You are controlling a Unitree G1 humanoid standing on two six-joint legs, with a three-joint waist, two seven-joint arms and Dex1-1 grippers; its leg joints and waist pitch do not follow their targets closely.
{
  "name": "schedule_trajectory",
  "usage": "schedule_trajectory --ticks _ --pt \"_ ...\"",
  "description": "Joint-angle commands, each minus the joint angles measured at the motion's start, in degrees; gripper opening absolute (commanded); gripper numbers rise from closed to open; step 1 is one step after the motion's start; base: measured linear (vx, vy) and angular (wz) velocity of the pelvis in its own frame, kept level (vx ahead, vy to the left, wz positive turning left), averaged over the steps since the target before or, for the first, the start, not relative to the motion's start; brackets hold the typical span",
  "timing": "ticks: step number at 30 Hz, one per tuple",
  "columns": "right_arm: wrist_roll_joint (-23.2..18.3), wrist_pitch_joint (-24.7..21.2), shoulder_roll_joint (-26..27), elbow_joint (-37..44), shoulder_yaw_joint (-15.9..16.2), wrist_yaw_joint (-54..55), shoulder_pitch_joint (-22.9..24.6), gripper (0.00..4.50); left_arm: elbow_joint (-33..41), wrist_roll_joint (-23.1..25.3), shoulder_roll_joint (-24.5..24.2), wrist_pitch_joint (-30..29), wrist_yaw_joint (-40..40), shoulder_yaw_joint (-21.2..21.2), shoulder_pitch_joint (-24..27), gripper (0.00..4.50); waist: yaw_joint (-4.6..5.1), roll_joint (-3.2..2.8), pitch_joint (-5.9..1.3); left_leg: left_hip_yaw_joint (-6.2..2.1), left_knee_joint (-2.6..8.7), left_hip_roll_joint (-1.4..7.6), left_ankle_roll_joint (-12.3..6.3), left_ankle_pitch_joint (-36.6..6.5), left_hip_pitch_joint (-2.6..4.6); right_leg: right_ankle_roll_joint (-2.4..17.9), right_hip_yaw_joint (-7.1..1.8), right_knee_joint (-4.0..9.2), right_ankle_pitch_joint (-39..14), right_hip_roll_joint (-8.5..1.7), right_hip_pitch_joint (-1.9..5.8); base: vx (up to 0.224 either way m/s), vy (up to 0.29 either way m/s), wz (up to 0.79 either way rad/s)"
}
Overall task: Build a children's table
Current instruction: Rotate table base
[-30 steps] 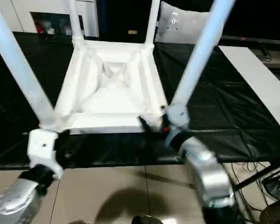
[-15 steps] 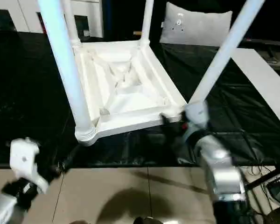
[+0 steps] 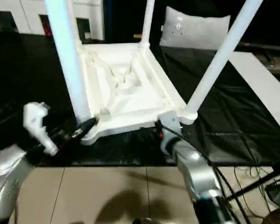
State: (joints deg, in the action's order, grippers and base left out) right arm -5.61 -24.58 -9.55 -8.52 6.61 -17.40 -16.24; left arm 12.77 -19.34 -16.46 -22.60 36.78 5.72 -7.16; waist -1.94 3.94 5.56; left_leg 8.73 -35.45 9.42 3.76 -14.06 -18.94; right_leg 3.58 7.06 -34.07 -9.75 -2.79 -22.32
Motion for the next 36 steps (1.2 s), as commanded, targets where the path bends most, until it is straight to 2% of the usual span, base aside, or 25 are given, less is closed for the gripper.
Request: schedule_trajectory --ticks 1,2,3,6,7,9,12,14,16,19,22,25,27,30,32,33,34,36 --pt "0.66 -0.05 0.74 -4.99 -0.96 1.44 -3.01 4.50 -5.52 0.47 0.35 0.45 1.13 -1.84 -3.57 4.41 -0.06 -1.12 -4.03 -1.21 4.74 4.00 -2.23 -1.62 -0.39 7.73 -5.08 3.86 -13.66 -6.71 3.13 0.000 0.000 0.00" --pt "0.67 -0.03 0.76 -5.07 -0.96 1.46 -3.07 4.50 -5.60 0.47 0.35 0.45 1.15 -1.87 -3.64 4.41 -0.01 -1.07 -4.05 -1.27 4.83 3.97 -2.13 -1.95 -0.47 7.56 -5.03 3.95 -14.39 -6.73 3.27 0.000 0.000 0.00" --pt "1.00 0.74 1.31 -7.41 -1.03 1.82 -4.91 4.50 -6.54 -0.52 0.83 -0.08 2.75 -2.95 -5.34 4.41 -0.06 -1.35 -4.26 -1.37 4.77 4.20 -1.55 -2.38 -0.56 7.45 -5.04 3.93 -14.92 -6.97 3.49 0.000 0.000 0.00" --pt "1.02 1.08 1.91 -9.12 -1.31 2.06 -6.41 4.50 -5.75 -2.71 1.37 -1.76 4.83 -4.01 -6.16 4.41 -0.19 -1.25 -4.39 -1.09 4.61 4.18 -0.75 -3.16 -0.35 7.76 -5.15 4.00 -15.46 -6.96 3.37 0.000 0.000 0.00" --pt "1.02 1.08 1.91 -9.12 -1.31 2.06 -6.41 4.50 -5.75 -2.71 1.37 -1.76 4.83 -4.01 -6.16 4.41 -0.21 -1.21 -4.44 -1.08 4.62 4.19 -0.81 -2.85 -0.42 7.86 -5.17 3.88 -15.04 -6.97 3.42 0.000 0.000 0.00" --pt "0.72 1.83 2.42 -10.61 -1.31 1.92 -7.83 4.50 -1.57 -5.94 0.01 -5.06 9.14 -7.23 -5.18 4.41 -0.32 -1.28 -4.77 -1.13 4.59 4.36 -0.94 -1.47 -0.57 8.69 -5.11 3.30 -12.44 -6.93 3.60 0.000 0.000 0.00" --pt "0.47 2.26 2.77 -10.91 -1.32 1.74 -7.92 4.50 0.74 -6.79 -0.43 -6.15 10.24 -8.92 -4.14 4.41 -0.09 -1.12 -4.96 -1.06 4.47 4.36 -1.58 0.49 -0.94 9.45 -5.16 2.80 -9.20 -6.91 3.85 0.000 0.000 0.00" --pt "0.59 3.05 3.21 -11.62 -0.96 1.56 -7.85 4.50 2.35 -6.85 -0.16 -6.56 10.28 -10.82 -3.54 4.41 -0.10 -0.89 -5.05 -0.82 4.32 4.13 -1.87 0.45 -0.99 9.41 -5.28 2.80 -9.15 -6.81 3.81 0.000 0.000 0.00" --pt "1.01 4.10 3.93 -13.07 -0.56 1.40 -8.27 4.50 2.87 -6.51 0.77 -6.49 9.85 -12.32 -3.63 4.41 -0.13 -0.90 -4.81 -0.60 4.33 4.00 -2.22 -0.84 -0.95 8.76 -5.22 3.37 -12.31 -6.69 3.55 0.000 0.000 0.00" --pt "1.18 5.04 5.03 -14.70 -0.64 1.23 -9.37 4.50 2.08 -5.34 2.09 -5.46 8.96 -13.14 -4.49 4.41 -0.14 -0.87 -4.74 -0.60 4.35 3.94 -1.76 -2.11 -1.12 6.90 -5.09 3.93 -16.09 -6.50 3.64 0.000 0.000 0.00" --pt "1.59 5.99 6.03 -16.73 -0.29 1.22 -10.80 4.50 1.02 -4.37 2.84 -4.74 7.66 -13.75 -5.54 4.41 -0.11 -0.82 -4.69 -0.52 4.32 3.77 -1.44 -3.22 -0.90 5.31 -4.95 4.23 -18.85 -6.24 3.41 0.000 0.000 0.00" --pt "2.08 7.23 6.93 -18.76 0.02 1.46 -12.20 4.50 -0.41 -3.25 3.35 -3.58 6.75 -14.13 -6.68 4.41 -0.19 -0.77 -4.57 -0.43 4.23 3.37 -1.52 -4.05 -0.84 2.67 -4.67 5.02 -23.07 -5.95 3.17 0.000 0.000 0.00" --pt "2.27 8.13 7.45 -20.23 -0.12 1.71 -13.22 4.50 -2.10 -1.95 3.55 -2.09 5.74 -14.07 -8.08 4.41 -0.27 -0.85 -4.66 -0.56 4.31 3.52 -1.48 -3.87 -0.77 2.00 -4.58 4.99 -23.21 -5.91 3.04 0.000 0.000 0.00" --pt "1.99 10.16 7.77 -20.94 -0.42 0.45 -13.69 4.50 -3.44 -1.27 4.08 -1.06 5.30 -13.74 -9.40 4.41 -0.27 -0.86 -4.77 -0.65 4.35 3.71 -1.42 -3.75 -0.83 2.26 -4.56 4.77 -21.78 -5.94 3.06 0.000 0.000 0.00" --pt "1.78 11.03 7.94 -21.21 -0.40 -0.40 -13.78 4.50 -3.98 -1.46 4.62 -0.71 5.21 -13.51 -10.31 4.41 -0.43 -0.93 -4.97 -0.66 4.31 3.85 -1.51 -2.85 -0.88 3.44 -4.70 4.31 -18.75 -6.08 3.17 0.000 0.000 0.00" --pt "1.63 12.12 7.95 -21.63 -0.02 -1.90 -13.83 4.50 -3.95 -1.98 5.27 -0.91 5.30 -13.63 -10.83 4.41 -0.51 -1.40 -5.02 -0.72 4.29 3.88 -1.48 -2.61 -0.91 3.96 -4.73 4.08 -17.85 -6.13 3.24 0.000 0.000 0.00" --pt "1.74 12.82 8.04 -22.21 0.26 -2.61 -13.96 4.50 -3.81 -2.34 5.84 -1.08 5.39 -13.91 -11.15 4.41 -0.51 -1.50 -5.14 -0.71 4.21 3.95 -1.53 -2.23 -0.92 4.78 -4.77 3.95 -16.25 -6.18 3.28 0.000 0.000 0.00" --pt "2.16 13.54 8.27 -23.32 0.26 -2.78 -14.43 4.50 -3.84 -2.60 6.43 -1.08 5.48 -14.25 -11.45 4.41 -0.42 -1.28 -5.16 -0.70 4.24 3.99 -1.65 -1.88 -1.07 5.63 -4.77 3.80 -14.88 -6.17 3.40 0.000 0.000 0.00"
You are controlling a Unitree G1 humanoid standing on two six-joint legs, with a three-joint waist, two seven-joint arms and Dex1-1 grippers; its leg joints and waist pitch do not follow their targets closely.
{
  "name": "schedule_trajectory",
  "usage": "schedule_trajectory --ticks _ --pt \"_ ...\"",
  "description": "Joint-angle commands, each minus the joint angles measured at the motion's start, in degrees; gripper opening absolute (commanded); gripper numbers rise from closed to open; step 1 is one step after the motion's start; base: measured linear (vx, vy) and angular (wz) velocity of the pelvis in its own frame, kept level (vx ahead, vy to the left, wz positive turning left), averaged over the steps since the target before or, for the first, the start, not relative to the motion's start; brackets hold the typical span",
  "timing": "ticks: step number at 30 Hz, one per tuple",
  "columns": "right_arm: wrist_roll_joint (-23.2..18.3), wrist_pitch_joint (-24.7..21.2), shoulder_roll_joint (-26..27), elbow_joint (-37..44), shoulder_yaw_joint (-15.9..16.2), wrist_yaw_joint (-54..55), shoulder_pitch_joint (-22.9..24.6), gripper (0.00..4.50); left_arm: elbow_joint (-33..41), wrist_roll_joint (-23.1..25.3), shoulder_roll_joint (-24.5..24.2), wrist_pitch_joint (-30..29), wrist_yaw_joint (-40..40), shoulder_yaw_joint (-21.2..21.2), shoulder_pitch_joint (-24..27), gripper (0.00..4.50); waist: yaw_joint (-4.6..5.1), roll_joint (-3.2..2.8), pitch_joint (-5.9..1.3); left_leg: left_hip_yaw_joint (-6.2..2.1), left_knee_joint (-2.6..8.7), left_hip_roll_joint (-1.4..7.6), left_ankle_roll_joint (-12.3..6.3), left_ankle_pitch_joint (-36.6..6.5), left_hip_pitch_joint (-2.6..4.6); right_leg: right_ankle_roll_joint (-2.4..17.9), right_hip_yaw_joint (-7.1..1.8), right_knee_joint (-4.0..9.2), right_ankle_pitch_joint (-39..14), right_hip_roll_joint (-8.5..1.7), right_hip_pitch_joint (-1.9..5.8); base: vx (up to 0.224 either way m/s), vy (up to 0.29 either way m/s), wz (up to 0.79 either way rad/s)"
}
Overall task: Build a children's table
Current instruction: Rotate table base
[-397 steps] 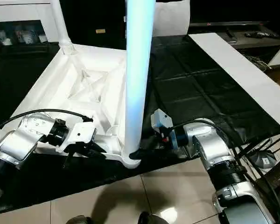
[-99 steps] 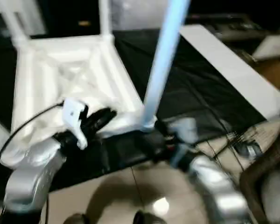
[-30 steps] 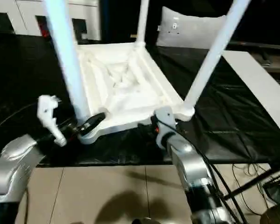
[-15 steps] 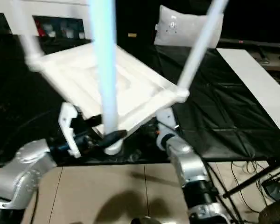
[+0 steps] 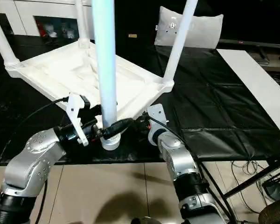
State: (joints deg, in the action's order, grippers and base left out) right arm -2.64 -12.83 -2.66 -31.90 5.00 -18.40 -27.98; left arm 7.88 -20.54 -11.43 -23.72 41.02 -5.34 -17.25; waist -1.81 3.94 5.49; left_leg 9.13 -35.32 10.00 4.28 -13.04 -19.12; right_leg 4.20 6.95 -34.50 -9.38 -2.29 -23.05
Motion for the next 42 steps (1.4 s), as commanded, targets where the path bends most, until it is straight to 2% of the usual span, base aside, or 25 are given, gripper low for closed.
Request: schedule_trajectory --ticks 1,8,11,13,16,18,19,20,21,23,24,25,27,28,30,31,32,33,34,35,36,37,38,39,42 --pt "-0.37 2.37 1.71 -1.72 1.57 -1.16 -3.69 4.50 0.76 -1.48 1.93 0.27 1.21 -3.53 -1.64 4.41 -0.48 -1.50 -5.13 -1.08 4.05 3.26 -2.26 -2.98 -0.92 5.87 -4.64 4.19 -14.55 -6.62 4.24 0.000 0.000 0.00" --pt "0.39 4.42 3.32 -6.96 0.79 0.29 -7.47 4.50 -0.02 -1.36 3.37 1.08 1.13 -4.22 -2.23 4.41 -0.36 -1.57 -4.99 -1.07 4.02 3.19 -2.04 -4.58 -0.79 5.30 -4.44 4.77 -18.52 -6.58 4.14 0.000 0.000 0.00" --pt "0.54 5.85 4.11 -9.42 0.39 0.49 -9.24 4.50 -0.18 -1.12 4.29 1.18 0.60 -4.47 -2.63 4.41 -0.34 -1.59 -5.11 -1.06 3.97 3.32 -1.89 -4.57 -0.72 5.86 -4.46 4.54 -17.35 -6.63 4.13 0.000 0.000 0.00" --pt "0.59 6.14 4.25 -9.88 0.37 0.55 -9.50 4.50 -0.33 -1.03 4.45 1.33 0.46 -4.44 -2.75 4.41 -0.43 -1.34 -5.25 -1.05 3.97 3.40 -2.34 -3.36 -0.87 6.71 -4.58 4.08 -15.08 -6.72 4.26 0.000 0.000 0.00" --pt "1.02 7.61 4.51 -12.10 0.11 1.46 -10.59 4.50 -2.31 0.46 4.85 3.23 -0.37 -4.29 -3.85 4.41 -0.44 -1.40 -5.42 -1.05 3.90 3.41 -2.75 -2.01 -0.92 7.68 -4.61 3.70 -12.25 -6.70 4.33 0.000 0.000 0.00" --pt "1.18 7.84 4.50 -12.49 0.00 1.86 -10.74 4.50 -2.96 0.99 4.85 3.85 -0.59 -4.23 -4.17 4.41 -0.51 -1.49 -5.31 -0.97 3.92 3.42 -2.91 -2.44 -0.76 7.83 -4.62 3.86 -12.59 -6.68 4.17 0.000 0.000 0.00" --pt "1.49 8.25 4.10 -13.33 -0.59 2.94 -10.77 4.50 -6.07 3.73 4.68 6.83 -2.16 -3.79 -5.76 4.41 -0.64 -1.49 -5.28 -0.92 3.93 3.31 -2.94 -2.65 -0.69 7.37 -4.60 4.07 -13.19 -6.61 4.10 0.000 0.000 0.00" --pt "1.49 8.25 4.10 -13.33 -0.59 2.94 -10.77 4.50 -6.07 3.73 4.68 6.83 -2.16 -3.79 -5.76 4.41 -0.65 -1.47 -5.30 -0.98 3.94 3.37 -2.88 -2.72 -0.75 7.20 -4.62 3.98 -13.26 -6.68 4.20 0.000 0.000 0.00" --pt "1.69 8.58 3.57 -13.65 -0.99 3.50 -10.40 4.50 -8.65 5.41 4.56 9.23 -3.29 -3.18 -7.06 4.41 -0.59 -0.64 -5.41 -0.90 3.95 3.45 -2.78 -2.74 -0.74 6.78 -4.66 3.97 -13.73 -6.71 4.26 0.000 0.000 0.00" --pt "1.82 8.84 2.73 -13.52 -1.52 4.08 -9.50 4.50 -11.95 6.82 4.35 11.87 -4.38 -2.09 -8.79 4.41 -0.89 -1.09 -5.28 -0.84 3.92 3.05 -3.05 -2.63 -0.71 5.65 -4.63 4.33 -15.35 -6.63 4.19 0.000 0.000 0.00" --pt "1.84 8.95 2.26 -13.35 -1.81 4.27 -8.91 4.50 -13.64 7.42 4.18 13.14 -4.83 -1.48 -9.70 4.41 -0.99 -1.10 -5.36 -0.89 3.95 3.25 -2.82 -2.60 -0.61 5.53 -4.66 4.16 -15.41 -6.76 4.20 0.000 0.000 0.00" --pt "1.84 8.96 0.79 -12.44 -2.36 4.28 -6.84 4.50 -17.99 8.77 3.38 15.97 -6.05 -0.03 -12.17 4.41 -1.17 -1.05 -5.25 -0.88 4.01 3.07 -2.89 -2.87 -0.66 4.47 -4.55 4.64 -16.66 -6.60 4.14 0.000 0.000 0.00" --pt "1.84 8.91 -0.31 -11.52 -2.67 4.23 -5.12 4.50 -20.70 9.40 2.88 17.52 -6.98 0.83 -13.80 4.41 -1.48 -1.26 -5.28 -0.86 3.99 3.02 -2.83 -2.93 -0.52 3.75 -4.56 4.79 -16.96 -6.55 4.08 0.000 0.000 0.00" --pt "1.84 8.88 -1.03 -10.91 -2.85 4.21 -3.98 4.50 -22.44 9.78 2.57 18.50 -7.61 1.38 -14.87 4.41 -1.79 -1.13 -5.38 -0.89 4.00 3.08 -2.66 -2.63 -0.50 3.42 -4.61 4.59 -16.51 -6.59 4.17 0.000 0.000 0.00" --pt "1.65 8.68 -1.97 -9.65 -3.30 4.10 -2.24 4.50 -24.98 10.75 2.12 19.41 -9.30 1.85 -16.41 4.41 -2.11 -1.24 -5.45 -0.91 3.97 3.20 -2.38 -2.64 -0.44 3.38 -4.58 4.37 -16.26 -6.73 4.10 0.000 0.000 0.00" --pt "1.53 8.55 -2.77 -8.42 -3.68 4.02 -0.70 4.50 -27.57 11.80 1.72 20.40 -11.01 2.18 -17.87 4.41 -2.11 -1.41 -5.44 -0.82 3.97 2.99 -2.51 -2.91 -0.54 3.08 -4.46 4.80 -16.92 -6.51 4.12 0.000 0.000 0.00" --pt "1.42 8.47 -3.43 -7.17 -4.01 3.95 0.69 4.50 -30.35 12.86 1.45 21.49 -12.72 2.47 -19.25 4.41 -2.03 -1.42 -5.41 -0.88 3.97 2.81 -2.50 -3.47 -0.71 2.26 -4.38 5.02 -17.96 -6.40 4.28 0.000 0.000 0.00" --pt "1.28 8.23 -4.08 -5.49 -4.28 3.75 2.13 4.50 -32.92 13.80 1.23 22.14 -14.21 2.55 -20.53 4.41 -2.09 -1.31 -5.49 -0.93 3.94 2.80 -2.30 -3.63 -0.64 1.86 -4.32 4.89 -18.61 -6.51 4.36 0.000 0.000 0.00" --pt "1.26 8.20 -4.19 -5.21 -4.32 3.71 2.36 4.50 -33.38 13.95 1.21 22.29 -14.44 2.57 -20.75 4.41 -2.18 -1.20 -5.47 -0.89 3.87 2.56 -2.52 -3.99 -0.52 0.61 -4.24 5.22 -20.71 -6.48 4.23 0.000 0.000 0.00" --pt "0.97 8.13 -5.01 -2.31 -4.37 2.76 4.27 4.50 -36.34 14.39 1.48 23.56 -15.17 2.69 -22.04 4.41 -2.24 -1.95 -5.40 -0.88 3.77 2.17 -2.73 -3.94 -0.71 -0.51 -4.06 5.62 -22.59 -6.37 4.30 0.000 0.000 0.00" --pt "0.87 8.18 -5.19 -1.47 -4.31 2.34 4.73 4.50 -36.67 14.25 1.66 23.79 -15.03 2.70 -22.15 4.41 -2.24 -1.95 -5.40 -0.88 3.77 2.17 -2.73 -3.94 -0.71 -0.51 -4.06 5.62 -22.59 -6.37 4.30 0.000 0.000 0.00" --pt "0.86 8.24 -5.73 0.75 -3.86 1.34 5.72 4.50 -35.95 13.16 2.55 24.12 -13.80 2.86 -21.72 4.41 -2.14 -1.22 -5.49 -0.82 3.75 2.10 -3.54 -3.19 -1.07 -1.58 -3.95 5.83 -22.81 -6.22 4.51 0.000 0.000 0.00" --pt "0.87 8.25 -6.03 1.98 -3.59 0.81 6.26 4.50 -35.51 12.55 3.04 24.28 -13.11 2.95 -21.47 4.41 -2.29 -1.32 -5.74 -0.78 3.62 2.15 -3.76 -2.73 -0.96 -1.31 -3.93 5.61 -22.17 -6.25 4.36 0.000 0.000 0.00" --pt "-0.94 7.22 -6.04 5.57 -3.85 -0.77 7.61 4.50 -33.54 10.54 4.11 24.03 -11.12 3.08 -20.38 4.41 -2.20 -1.28 -5.81 -0.79 3.61 2.34 -4.38 -2.30 -1.05 -0.58 -3.94 5.53 -21.41 -6.27 4.23 0.000 0.000 0.00" --pt "-3.82 5.59 -5.61 11.87 -4.49 -2.17 10.00 4.50 -28.77 7.25 5.32 22.27 -8.08 2.94 -17.24 4.41 -2.32 -1.44 -5.79 -0.92 3.82 3.21 -5.48 -2.27 -0.99 2.20 -4.06 5.10 -18.86 -6.62 4.00 0.000 0.000 0.00"
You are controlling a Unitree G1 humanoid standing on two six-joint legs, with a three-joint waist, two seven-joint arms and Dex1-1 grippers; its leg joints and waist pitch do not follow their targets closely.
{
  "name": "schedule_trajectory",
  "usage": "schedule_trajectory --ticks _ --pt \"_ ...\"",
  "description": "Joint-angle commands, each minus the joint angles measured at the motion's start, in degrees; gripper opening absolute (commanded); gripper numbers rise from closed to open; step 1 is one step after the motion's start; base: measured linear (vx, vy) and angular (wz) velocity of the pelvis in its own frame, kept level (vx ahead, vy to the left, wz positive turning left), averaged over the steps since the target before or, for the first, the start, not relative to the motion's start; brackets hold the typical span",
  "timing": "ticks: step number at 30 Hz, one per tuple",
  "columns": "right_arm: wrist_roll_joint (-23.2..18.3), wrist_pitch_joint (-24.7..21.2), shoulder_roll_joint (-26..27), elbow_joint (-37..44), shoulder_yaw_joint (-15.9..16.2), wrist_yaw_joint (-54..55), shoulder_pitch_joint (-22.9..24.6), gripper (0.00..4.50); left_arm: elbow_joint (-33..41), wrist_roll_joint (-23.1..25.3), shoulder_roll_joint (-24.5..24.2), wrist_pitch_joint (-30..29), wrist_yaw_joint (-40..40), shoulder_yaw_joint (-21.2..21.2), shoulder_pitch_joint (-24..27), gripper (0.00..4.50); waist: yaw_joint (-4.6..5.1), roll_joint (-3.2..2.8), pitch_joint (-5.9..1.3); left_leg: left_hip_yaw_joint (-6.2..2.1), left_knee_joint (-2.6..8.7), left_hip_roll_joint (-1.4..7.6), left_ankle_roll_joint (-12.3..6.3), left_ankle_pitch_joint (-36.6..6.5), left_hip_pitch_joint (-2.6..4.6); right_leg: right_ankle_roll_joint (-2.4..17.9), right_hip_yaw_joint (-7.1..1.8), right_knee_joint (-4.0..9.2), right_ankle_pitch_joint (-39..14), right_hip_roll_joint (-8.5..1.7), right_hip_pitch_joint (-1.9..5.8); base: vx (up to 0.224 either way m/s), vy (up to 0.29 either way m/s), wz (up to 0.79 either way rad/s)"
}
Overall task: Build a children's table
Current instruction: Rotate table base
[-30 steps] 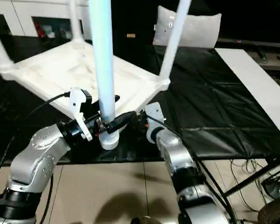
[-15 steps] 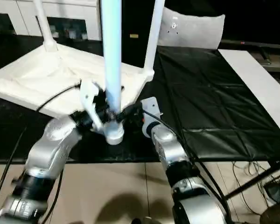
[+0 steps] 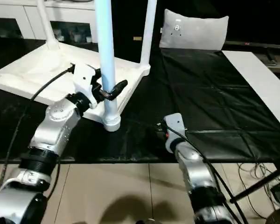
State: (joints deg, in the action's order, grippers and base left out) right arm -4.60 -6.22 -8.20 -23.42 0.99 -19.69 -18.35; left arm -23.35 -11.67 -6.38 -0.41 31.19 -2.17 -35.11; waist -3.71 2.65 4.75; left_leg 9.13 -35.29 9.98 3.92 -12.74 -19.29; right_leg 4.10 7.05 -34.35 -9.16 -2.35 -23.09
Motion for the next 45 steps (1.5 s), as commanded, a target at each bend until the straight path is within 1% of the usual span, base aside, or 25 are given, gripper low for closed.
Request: schedule_trajectory --ticks 1,4,8,15,18,19,21,23,24,25,26,27,28,29,30,31,32,33,35,36,37,39,42,43,45 --pt "-2.85 -1.29 -0.45 8.84 0.16 -1.85 2.68 4.50 6.80 -3.68 0.26 -3.06 2.43 -0.33 4.17 4.41 -0.53 -0.42 -5.05 -1.05 3.83 3.75 -5.02 -2.93 -0.76 3.47 -4.22 4.68 -17.91 -6.87 4.05 0.000 0.000 0.00" --pt "-4.17 -1.81 -0.38 13.91 0.25 -2.03 4.94 4.50 10.98 -5.43 0.11 -4.46 1.52 0.13 7.71 4.41 -0.13 -0.49 -5.08 -0.90 3.89 3.52 -4.97 -3.61 -0.69 3.98 -4.18 4.69 -17.57 -6.50 3.92 0.000 0.000 0.00" --pt "-7.26 -6.41 0.06 29.28 1.36 -1.96 12.16 4.50 26.38 -9.88 -2.00 -11.72 -1.35 1.96 20.27 4.41 0.03 -0.20 -4.86 -0.94 4.14 3.87 -4.37 -4.44 -0.88 3.16 -4.27 4.75 -18.90 -6.53 4.03 0.000 0.000 0.00" --pt "-7.37 -12.70 0.59 38.18 2.14 0.45 17.77 4.50 37.96 -9.93 -5.00 -16.40 -3.49 5.92 31.03 4.41 0.95 -0.34 -3.70 -0.67 3.72 2.13 -2.50 -11.88 0.39 -6.50 -2.57 8.57 -37.14 -5.62 2.65 0.000 0.000 0.00" --pt "-6.29 -14.65 0.24 40.49 2.11 2.40 19.87 4.50 42.30 -7.30 -4.60 -16.59 -8.65 7.65 35.63 4.41 1.54 -0.75 -3.39 -1.41 4.54 3.28 -2.32 -15.73 0.68 -6.40 -1.73 8.99 -34.64 -5.35 2.63 0.000 0.000 0.00" --pt "-6.37 -15.34 0.28 40.92 1.85 2.88 20.10 4.50 43.10 -6.97 -4.34 -17.48 -10.25 7.79 36.42 4.41 1.82 -1.38 -3.04 -1.65 4.63 3.37 -2.20 -19.33 1.36 -6.23 -1.12 9.72 -36.15 -5.67 2.60 0.000 0.000 0.00" --pt "-6.19 -15.50 0.37 40.95 1.46 3.42 20.16 4.50 43.15 -6.63 -3.79 -17.05 -11.16 7.76 36.88 4.41 2.01 -0.86 -3.12 -1.34 4.07 2.53 -3.31 -20.14 1.08 -5.21 -1.33 9.86 -40.19 -8.03 3.72 -0.005 0.027 0.01" --pt "-6.15 -15.61 0.59 40.94 0.85 4.16 20.25 4.50 43.66 -6.11 -3.23 -17.30 -12.15 7.10 37.44 4.41 0.92 0.25 -3.12 -1.11 2.51 1.91 -4.32 -14.84 0.78 -5.01 -3.36 10.90 -48.10 -11.90 4.31 -0.014 0.061 0.01" --pt "-5.70 -15.74 0.94 41.00 0.36 5.12 20.33 4.50 44.43 -5.52 -2.79 -17.86 -13.06 6.37 37.77 4.41 -0.05 0.66 -3.08 -1.48 0.77 2.23 -5.15 -11.05 0.28 -4.31 -5.70 11.64 -51.81 -15.20 4.66 -0.018 0.101 -0.03" --pt "-5.28 -15.61 1.36 40.96 0.02 6.02 20.41 4.50 44.97 -4.98 -2.45 -18.23 -13.70 5.79 37.99 4.41 -0.83 0.23 -3.22 -2.45 -1.06 2.94 -5.78 -9.06 -0.51 -2.42 -7.90 11.82 -52.43 -18.20 5.07 -0.018 0.101 -0.03" --pt "-5.32 -15.98 1.85 41.10 -0.03 6.73 20.39 4.50 45.30 -4.65 -2.13 -19.19 -14.52 5.48 37.95 4.41 -1.23 -0.08 -3.29 -3.14 -1.95 3.50 -5.93 -8.61 -0.70 -0.85 -8.62 12.01 -51.51 -19.58 5.24 -0.018 0.131 -0.03" --pt "-5.42 -16.34 2.13 41.28 -0.01 7.13 20.31 4.50 45.49 -4.53 -1.96 -19.87 -15.03 5.41 37.82 4.41 -1.52 -1.60 -2.79 -4.27 -1.90 4.31 -5.95 -9.14 -0.64 3.30 -8.72 11.87 -46.50 -19.51 5.01 -0.024 0.166 -0.02" --pt "-5.42 -16.47 2.19 41.41 0.06 7.23 20.31 4.50 45.44 -4.50 -1.87 -20.25 -15.33 5.41 37.72 4.41 -1.25 -1.34 -2.62 -4.17 -0.93 4.31 -6.16 -9.97 -0.59 4.83 -7.77 11.35 -44.14 -17.96 4.95 -0.024 0.166 -0.02" --pt "-5.63 -17.55 2.76 42.37 0.38 8.01 20.48 4.50 44.99 -4.51 -1.49 -22.96 -16.90 5.16 37.10 4.41 -0.51 -2.60 -1.88 -3.40 2.03 4.28 -6.14 -13.74 0.33 7.00 -5.02 9.58 -37.50 -13.31 3.97 -0.019 0.186 0.03" --pt "-5.73 -18.00 3.01 42.74 0.46 8.36 20.60 4.50 44.77 -4.59 -1.44 -24.00 -17.30 5.00 36.87 4.41 0.39 -2.89 -2.08 -2.75 3.89 4.18 -5.36 -16.67 1.19 6.92 -3.10 7.38 -32.62 -9.42 2.95 -0.040 0.217 0.06" --pt "-5.41 -18.85 3.16 43.97 0.97 9.18 21.51 4.50 44.80 -3.31 -1.93 -24.68 -17.81 3.93 36.97 4.41 2.86 -3.80 -2.24 -1.76 8.40 4.44 -0.20 -27.23 1.35 3.85 0.08 -0.13 -14.52 -2.32 1.09 -0.040 0.217 0.06" --pt "-5.31 -19.06 3.11 44.25 1.07 9.34 21.66 4.50 44.86 -2.92 -2.06 -24.73 -17.95 3.66 36.96 4.41 2.70 -3.98 -2.01 -1.24 9.63 5.00 1.72 -30.32 0.86 3.43 0.18 -1.37 -10.23 -2.16 0.86 -0.065 0.210 0.13" --pt "-5.28 -20.00 3.27 44.88 1.03 9.91 22.08 4.50 45.35 -2.65 -2.13 -24.72 -18.03 3.36 37.28 4.41 3.10 -3.00 -1.86 -0.81 10.69 5.64 3.72 -34.80 0.17 1.95 -0.24 -2.16 -5.75 -2.53 1.33 -0.047 0.121 0.19" --pt "-4.71 -20.59 3.13 45.16 0.99 10.51 22.31 4.50 45.81 -2.28 -2.07 -24.66 -18.29 3.23 37.60 4.41 2.92 -3.06 -1.99 -0.53 9.46 4.08 7.58 -37.85 0.82 1.16 -3.12 0.59 -12.09 -4.34 1.42 -0.038 0.097 0.16" --pt "-4.42 -21.38 3.21 45.16 0.68 11.18 22.34 4.50 46.19 -1.81 -2.01 -24.52 -18.60 3.06 37.91 4.41 3.27 -2.37 -2.05 -0.71 8.23 3.34 7.81 -37.74 1.03 0.73 -4.33 2.08 -16.56 -4.89 1.07 -0.025 0.051 0.04" --pt "-3.85 -23.08 3.10 45.01 0.19 12.17 22.13 4.50 46.91 -1.01 -2.00 -24.13 -19.14 2.67 38.50 4.41 3.57 -1.41 -1.61 -2.19 5.91 2.66 5.63 -37.79 1.64 -0.77 -6.09 5.13 -31.52 -7.36 0.36 -0.025 0.051 0.04" --pt "-4.41 -24.68 2.24 44.68 -0.01 11.20 21.28 4.50 47.79 -0.67 -2.00 -23.19 -19.32 2.37 39.64 4.41 4.31 -1.31 -1.37 -3.06 5.73 2.90 4.06 -37.58 1.40 -1.54 -6.07 5.86 -34.59 -7.59 0.96 0.000 0.000 0.00" --pt "-5.06 -25.64 1.93 44.90 -0.11 10.77 20.79 4.50 48.24 -0.85 -1.90 -23.53 -19.52 2.41 39.89 4.41 5.01 -1.24 -1.13 -2.98 6.27 2.88 3.34 -37.46 1.25 -1.93 -5.82 5.98 -33.07 -6.90 1.16 0.000 0.000 0.00" --pt "-6.24 -25.24 1.26 45.26 0.03 9.30 20.73 4.50 48.77 -0.79 -1.99 -24.16 -19.85 2.43 40.04 4.41 5.37 -0.49 -1.01 -2.88 6.09 2.74 2.75 -37.24 1.67 -1.84 -5.73 6.44 -33.45 -6.99 1.00 0.000 0.000 0.00" --pt "-6.97 -24.46 0.64 45.27 0.40 8.06 20.93 4.50 49.20 -0.73 -2.07 -24.37 -20.00 2.44 40.18 4.41 6.10 -1.10 -0.10 -3.51 7.20 3.10 3.55 -44.75 2.18 -3.41 -3.54 6.77 -38.25 -6.07 1.90 0.000 0.000 0.00"
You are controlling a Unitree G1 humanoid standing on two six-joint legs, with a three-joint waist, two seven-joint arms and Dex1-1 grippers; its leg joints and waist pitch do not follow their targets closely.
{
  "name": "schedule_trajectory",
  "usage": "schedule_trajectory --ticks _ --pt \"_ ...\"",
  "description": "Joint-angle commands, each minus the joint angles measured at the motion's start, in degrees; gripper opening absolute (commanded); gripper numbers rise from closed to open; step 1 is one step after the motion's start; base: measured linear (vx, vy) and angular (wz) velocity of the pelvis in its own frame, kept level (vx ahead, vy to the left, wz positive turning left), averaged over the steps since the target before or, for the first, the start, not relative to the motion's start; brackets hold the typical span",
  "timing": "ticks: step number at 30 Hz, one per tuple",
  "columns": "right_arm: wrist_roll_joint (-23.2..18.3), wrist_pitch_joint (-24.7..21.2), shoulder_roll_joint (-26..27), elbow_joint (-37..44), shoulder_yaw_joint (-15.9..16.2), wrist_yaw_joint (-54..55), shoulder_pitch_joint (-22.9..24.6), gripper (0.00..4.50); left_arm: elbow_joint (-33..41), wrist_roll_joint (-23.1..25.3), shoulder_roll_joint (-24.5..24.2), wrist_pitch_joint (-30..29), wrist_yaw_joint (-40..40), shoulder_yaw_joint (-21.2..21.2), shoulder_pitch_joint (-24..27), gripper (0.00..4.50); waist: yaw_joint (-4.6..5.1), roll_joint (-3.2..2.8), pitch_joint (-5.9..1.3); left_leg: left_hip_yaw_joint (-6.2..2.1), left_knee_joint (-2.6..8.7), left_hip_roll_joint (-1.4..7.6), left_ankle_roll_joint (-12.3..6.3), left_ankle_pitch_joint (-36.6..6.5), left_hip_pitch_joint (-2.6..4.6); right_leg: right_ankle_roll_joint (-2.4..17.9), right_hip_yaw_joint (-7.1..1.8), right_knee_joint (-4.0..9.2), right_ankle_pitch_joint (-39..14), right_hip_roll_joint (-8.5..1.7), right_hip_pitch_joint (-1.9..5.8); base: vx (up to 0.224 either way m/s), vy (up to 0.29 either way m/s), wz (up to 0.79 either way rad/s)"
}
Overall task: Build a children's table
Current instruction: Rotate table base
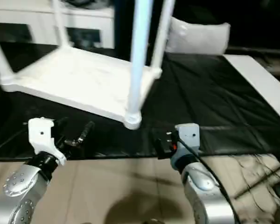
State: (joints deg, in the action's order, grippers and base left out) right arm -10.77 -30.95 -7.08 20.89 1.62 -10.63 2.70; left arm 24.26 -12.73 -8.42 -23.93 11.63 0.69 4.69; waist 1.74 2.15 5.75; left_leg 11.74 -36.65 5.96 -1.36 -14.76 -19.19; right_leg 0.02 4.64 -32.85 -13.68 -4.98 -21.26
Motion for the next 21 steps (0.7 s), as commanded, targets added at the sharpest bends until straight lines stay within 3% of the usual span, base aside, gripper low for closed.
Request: schedule_trajectory --ticks 1,2,3,4,5,6,7,8,9,10,11,12,13,14,15,16,17,18,19,20,21 --pt "-0.51 0.32 -0.42 0.69 -0.06 -0.89 -0.06 4.50 2.08 0.56 -0.09 -0.88 -0.56 -0.46 0.63 4.41 0.89 -1.18 -0.64 -5.83 10.09 7.47 9.59 -47.06 1.91 0.76 0.49 4.63 -32.46 -1.99 0.60 0.000 0.000 0.00" --pt "-0.48 0.26 -0.23 0.55 0.05 -0.90 -0.09 4.50 2.63 0.60 -0.03 -1.00 -0.71 -0.45 0.92 4.41 -0.62 -2.16 -0.78 -3.99 15.80 8.80 10.45 -55.25 -3.51 2.57 2.33 -7.42 -15.63 0.23 6.48 -0.064 0.001 0.00" --pt "-0.49 0.17 -0.08 0.49 0.11 -0.91 -0.13 4.50 3.00 0.62 0.01 -1.07 -0.82 -0.44 1.13 4.41 -3.01 -2.19 -0.63 -1.35 16.56 7.91 10.48 -57.65 -5.72 2.21 3.50 -10.03 -8.90 1.16 7.47 0.000 0.000 0.00" --pt "-0.55 0.18 0.02 0.68 0.36 -1.12 -0.24 4.50 3.54 0.42 0.15 -1.42 -1.10 -0.36 1.41 4.41 -3.40 -0.15 -1.56 0.80 11.96 6.88 8.50 -44.26 0.81 2.02 -1.97 -6.57 -30.80 -1.11 3.75 0.000 0.000 0.00" --pt "-0.63 0.16 0.03 0.87 0.66 -1.38 -0.35 4.50 3.95 0.24 0.21 -1.70 -1.24 -0.33 1.61 4.41 -3.25 2.55 -2.04 -1.64 1.79 5.01 8.17 -33.42 4.70 1.90 -4.59 2.39 -49.98 -6.80 0.24 0.107 -0.119 0.10" --pt "-0.57 0.20 -0.08 1.11 1.05 -1.76 -0.55 4.50 4.35 0.13 0.22 -2.04 -1.33 -0.42 1.76 4.41 -4.74 1.80 -1.64 -5.35 -5.77 0.08 -1.90 -5.82 -0.74 4.46 -10.96 8.56 -60.24 -9.95 4.94 0.159 -0.074 -0.02" --pt "-0.34 0.54 -0.28 1.08 1.38 -2.08 -0.58 4.50 4.44 0.34 -0.01 -1.99 -1.07 -0.74 1.81 4.41 -6.00 0.71 -0.56 -8.39 -6.43 1.49 -1.24 -1.79 -4.78 6.82 -12.46 7.72 -54.03 -11.29 8.48 0.159 -0.074 -0.02" --pt "-0.26 0.66 -0.32 1.03 1.50 -2.18 -0.57 4.50 4.42 0.43 -0.12 -1.88 -0.94 -0.85 1.82 4.41 -5.98 0.73 0.15 -8.80 -5.48 2.62 -0.30 -2.46 -4.38 8.58 -11.02 7.37 -50.22 -10.60 8.05 0.125 0.008 0.06" --pt "-0.21 1.00 -0.47 0.77 1.75 -2.31 -0.55 4.50 4.39 0.57 -0.29 -1.75 -0.81 -1.03 1.84 4.41 -6.11 -0.58 -0.98 -8.46 -0.48 4.28 1.02 -4.61 -1.96 11.79 -6.65 5.20 -38.48 -5.66 7.98 0.094 0.047 0.15" --pt "-0.12 1.36 -0.59 0.45 1.97 -2.40 -0.57 4.50 4.34 0.85 -0.49 -1.67 -0.82 -1.15 1.84 4.41 -3.84 -1.59 -1.25 -11.55 6.00 7.50 -0.94 -8.66 3.03 10.67 -2.30 -0.79 -23.60 1.58 3.29 0.094 0.047 0.15" --pt "-0.09 1.61 -0.69 0.23 2.09 -2.47 -0.60 4.50 4.34 1.02 -0.61 -1.66 -0.87 -1.20 1.83 4.41 -2.05 -3.41 -3.61 -16.06 6.97 9.70 -4.75 -11.57 8.43 5.46 -1.42 -7.48 -13.41 2.24 -0.51 0.084 0.042 0.18" --pt "0.03 1.84 -0.70 -0.10 2.21 -2.51 -0.71 4.50 4.16 1.02 -0.55 -1.59 -0.94 -1.12 1.65 4.41 -1.49 -3.17 -4.05 -16.62 6.40 9.39 -7.95 -8.58 8.91 2.07 -1.17 -8.75 -10.25 2.40 -1.48 0.106 0.028 0.03" --pt "0.48 2.06 -0.68 -0.33 2.28 -2.43 -1.03 4.50 4.02 0.82 -0.48 -1.80 -1.13 -1.04 1.06 4.41 -1.36 -3.56 -3.57 -15.77 5.44 8.14 -12.69 1.15 8.31 -2.68 -0.95 -9.91 -6.43 2.23 -3.62 0.106 0.028 0.03" --pt "0.54 2.07 -0.68 -0.33 2.29 -2.40 -1.08 4.50 4.00 0.79 -0.47 -1.84 -1.14 -1.03 0.96 4.41 -1.19 -3.12 -3.26 -14.87 5.77 8.01 -14.33 3.99 7.60 -3.95 -0.98 -10.28 -4.94 2.03 -4.13 0.138 0.035 0.00" --pt "0.71 2.10 -0.70 -0.35 2.30 -2.31 -1.23 4.50 3.94 0.71 -0.46 -1.95 -1.18 -1.00 0.70 4.41 -1.03 -3.03 -2.97 -13.61 6.57 7.59 -15.44 5.29 6.46 -4.41 -0.72 -10.64 -3.30 2.11 -4.15 0.119 0.004 0.03" --pt "0.84 1.78 -0.74 -0.05 2.16 -1.88 -1.51 4.50 3.67 0.30 -0.37 -2.27 -0.72 -0.97 -0.02 4.41 -0.20 -1.91 -2.95 -10.72 7.28 6.45 -18.08 3.30 5.49 -2.39 -1.09 -8.13 2.28 1.25 -4.52 0.119 0.004 0.03" --pt "1.03 1.64 -0.81 0.21 2.08 -1.61 -1.36 4.50 3.51 0.35 -0.57 -2.24 -0.34 -1.20 -0.23 4.41 0.22 -1.00 -2.93 -9.80 7.15 5.55 -17.95 1.78 5.24 -0.84 -1.70 -5.86 4.31 0.56 -4.00 0.105 -0.048 -0.04" --pt "1.11 1.63 -0.85 0.33 2.05 -1.54 -1.24 4.50 3.47 0.35 -0.65 -2.21 -0.18 -1.31 -0.27 4.41 -0.27 1.82 -3.34 -7.30 5.39 2.30 -14.63 -5.93 3.07 1.27 -5.44 -0.20 3.18 -2.52 -0.06 0.088 -0.093 0.01" --pt "1.46 1.59 -0.99 0.91 1.86 -1.21 -0.57 4.50 3.30 0.35 -1.05 -2.13 0.57 -1.91 -0.43 4.41 -1.69 3.26 -3.02 -5.82 3.04 0.01 -11.83 -10.59 0.79 1.74 -9.03 3.48 -10.05 -4.74 3.08 0.088 -0.093 0.01" --pt "1.51 1.63 -1.03 1.08 1.80 -1.12 -0.32 4.50 3.24 0.28 -1.23 -2.13 0.78 -2.14 -0.48 4.41 -2.64 3.75 -3.77 -6.12 -3.08 -1.46 -7.53 -7.22 -0.44 5.01 -12.74 5.79 -31.31 -8.20 6.34 0.118 -0.096 0.02" --pt "1.43 1.67 -0.83 1.27 1.52 -0.79 0.06 4.50 3.08 0.26 -1.41 -1.92 1.16 -2.53 -0.52 4.41 -3.38 3.00 -3.26 -7.42 -4.20 -0.62 -3.52 -2.57 -2.60 9.61 -12.72 5.29 -31.27 -8.78 7.81 0.151 -0.067 -0.05"
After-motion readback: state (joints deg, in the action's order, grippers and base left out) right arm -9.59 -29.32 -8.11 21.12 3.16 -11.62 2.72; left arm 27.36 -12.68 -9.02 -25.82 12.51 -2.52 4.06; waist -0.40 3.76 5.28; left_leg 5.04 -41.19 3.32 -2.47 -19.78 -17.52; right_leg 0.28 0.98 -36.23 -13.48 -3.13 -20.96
